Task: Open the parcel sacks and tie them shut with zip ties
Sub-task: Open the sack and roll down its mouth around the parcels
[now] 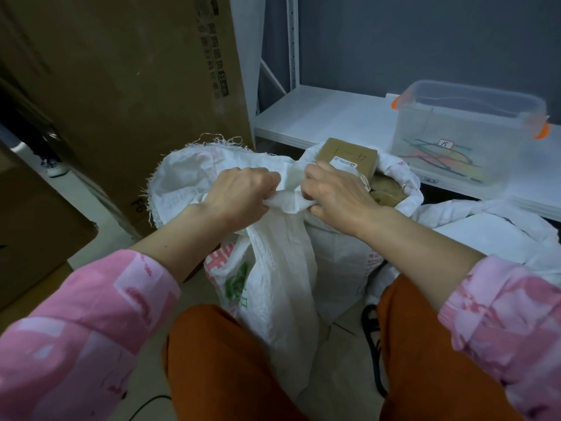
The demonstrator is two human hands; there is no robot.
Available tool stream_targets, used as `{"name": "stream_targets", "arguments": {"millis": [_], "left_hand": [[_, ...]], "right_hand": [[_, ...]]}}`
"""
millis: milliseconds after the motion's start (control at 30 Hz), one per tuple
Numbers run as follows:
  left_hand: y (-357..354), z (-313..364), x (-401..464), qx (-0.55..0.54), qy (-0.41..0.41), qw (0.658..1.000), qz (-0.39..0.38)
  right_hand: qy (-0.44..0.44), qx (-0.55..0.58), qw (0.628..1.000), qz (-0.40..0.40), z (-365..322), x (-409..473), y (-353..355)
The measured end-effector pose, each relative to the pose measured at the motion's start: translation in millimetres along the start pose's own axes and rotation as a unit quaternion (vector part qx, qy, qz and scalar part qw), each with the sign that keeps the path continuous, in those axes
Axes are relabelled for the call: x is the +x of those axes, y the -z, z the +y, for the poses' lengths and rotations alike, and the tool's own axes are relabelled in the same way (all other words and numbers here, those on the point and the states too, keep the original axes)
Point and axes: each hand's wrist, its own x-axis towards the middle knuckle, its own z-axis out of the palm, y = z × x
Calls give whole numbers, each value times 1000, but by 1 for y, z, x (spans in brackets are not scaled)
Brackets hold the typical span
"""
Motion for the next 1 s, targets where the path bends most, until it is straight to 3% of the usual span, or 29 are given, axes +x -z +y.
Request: {"name": "stream_targets", "arguments": {"millis": [167,233,300,367,467,567,633,700,867,1000], "left_hand": [[3,3,-2,117,142,981,-65],[5,7,-3,128,167,970,-125],[13,8,-2,80,161,960,-212],[33,10,3,-37,165,949,-266],[49,10,13,-186,166,941,-230],[39,10,16,-180,159,947,-213],[29,7,12,-128,157,957,-208],[24,4,7,-97,141,964,-205],[23,-2,-1,-152,111,963,-192],[25,0,-8,-153,110,964,-188]], "right_hand": [[-42,0,999,-3,-13,7,-5],[-52,-18,998,2,-18,6,-11],[-43,-38,998,22,-18,5,-15],[-26,-52,997,51,-17,3,-19],[-11,-18,994,105,-22,3,-22],[-27,48,992,113,-28,7,-17],[-91,161,982,-38,-24,9,-8],[-146,245,947,-148,-15,9,1],[-132,88,968,-195,-1,8,-4],[-102,20,988,-117,-7,5,-22]]}}
